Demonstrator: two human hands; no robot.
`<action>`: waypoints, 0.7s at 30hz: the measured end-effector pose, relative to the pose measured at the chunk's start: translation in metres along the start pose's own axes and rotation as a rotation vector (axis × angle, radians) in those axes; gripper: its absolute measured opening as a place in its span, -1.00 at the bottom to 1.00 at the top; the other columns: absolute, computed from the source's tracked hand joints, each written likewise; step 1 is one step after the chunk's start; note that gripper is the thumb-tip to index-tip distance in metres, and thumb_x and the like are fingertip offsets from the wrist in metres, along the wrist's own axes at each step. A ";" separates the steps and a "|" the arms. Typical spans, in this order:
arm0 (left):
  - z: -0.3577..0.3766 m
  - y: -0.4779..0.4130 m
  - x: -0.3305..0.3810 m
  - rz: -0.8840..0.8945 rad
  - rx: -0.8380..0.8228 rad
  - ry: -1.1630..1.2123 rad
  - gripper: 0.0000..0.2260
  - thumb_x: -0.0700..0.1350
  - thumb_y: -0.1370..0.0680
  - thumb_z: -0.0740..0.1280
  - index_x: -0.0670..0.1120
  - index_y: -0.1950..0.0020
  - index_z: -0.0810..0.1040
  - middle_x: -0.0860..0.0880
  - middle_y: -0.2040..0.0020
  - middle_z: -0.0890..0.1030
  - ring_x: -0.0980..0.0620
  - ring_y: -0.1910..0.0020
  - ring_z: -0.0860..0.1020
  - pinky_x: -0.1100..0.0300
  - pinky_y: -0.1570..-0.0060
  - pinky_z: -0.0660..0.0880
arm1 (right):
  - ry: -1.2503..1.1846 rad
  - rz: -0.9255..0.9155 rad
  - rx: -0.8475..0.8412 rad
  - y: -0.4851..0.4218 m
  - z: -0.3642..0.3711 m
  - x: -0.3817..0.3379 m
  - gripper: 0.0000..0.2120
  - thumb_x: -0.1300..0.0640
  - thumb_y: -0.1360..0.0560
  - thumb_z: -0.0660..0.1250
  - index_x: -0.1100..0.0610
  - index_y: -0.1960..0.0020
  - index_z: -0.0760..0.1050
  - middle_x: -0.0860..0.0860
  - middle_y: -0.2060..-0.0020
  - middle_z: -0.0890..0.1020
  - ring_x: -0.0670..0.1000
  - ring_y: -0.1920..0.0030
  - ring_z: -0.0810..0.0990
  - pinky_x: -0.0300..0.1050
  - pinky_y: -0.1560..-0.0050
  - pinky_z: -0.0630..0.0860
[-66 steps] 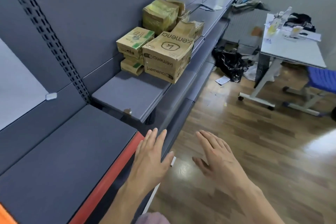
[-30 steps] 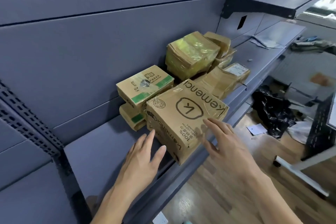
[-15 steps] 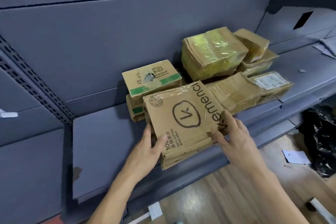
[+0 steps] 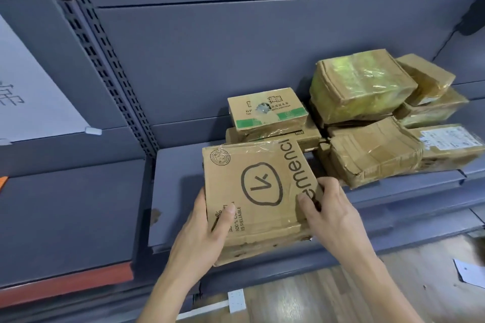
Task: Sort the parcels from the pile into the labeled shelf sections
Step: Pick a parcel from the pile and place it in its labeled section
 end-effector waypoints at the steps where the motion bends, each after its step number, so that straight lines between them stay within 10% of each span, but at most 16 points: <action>1: -0.008 0.002 -0.004 -0.006 0.006 0.002 -0.51 0.40 -0.58 0.15 0.46 -0.49 0.14 0.45 -0.35 0.45 0.25 -0.34 0.45 0.07 -0.24 0.40 | -0.014 -0.007 -0.014 0.001 0.007 -0.006 -0.72 -0.13 -0.59 0.28 -0.03 -0.15 0.27 -0.11 -0.02 0.56 0.00 0.07 0.54 -0.06 0.19 0.43; 13: -0.071 -0.012 -0.062 -0.173 -0.021 0.005 -0.52 0.46 -0.58 0.06 0.31 -0.42 0.35 0.22 -0.34 0.55 0.02 -0.46 0.43 -0.19 -0.37 0.44 | 0.019 0.041 -0.176 0.014 0.066 -0.051 -0.70 -0.29 -0.53 0.25 -0.12 -0.11 0.47 -0.15 0.05 0.47 -0.02 -0.01 0.53 -0.07 0.07 0.42; 21: -0.137 0.005 -0.051 -0.048 0.164 0.075 -0.61 0.53 -0.51 0.09 0.46 -0.27 0.31 0.43 -0.10 0.57 0.35 -0.13 0.54 0.07 -0.03 0.50 | -0.264 0.000 -0.183 0.030 0.084 -0.101 -0.42 -0.54 -0.43 0.14 -0.18 -0.24 0.23 -0.25 -0.03 0.59 -0.21 0.03 0.60 -0.12 0.10 0.50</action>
Point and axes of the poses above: each hand's wrist, its own y-axis away from the middle knuckle, its own z-axis out of the palm, x = y × z, the point moved 10 cm from there along -y, towards the middle knuckle
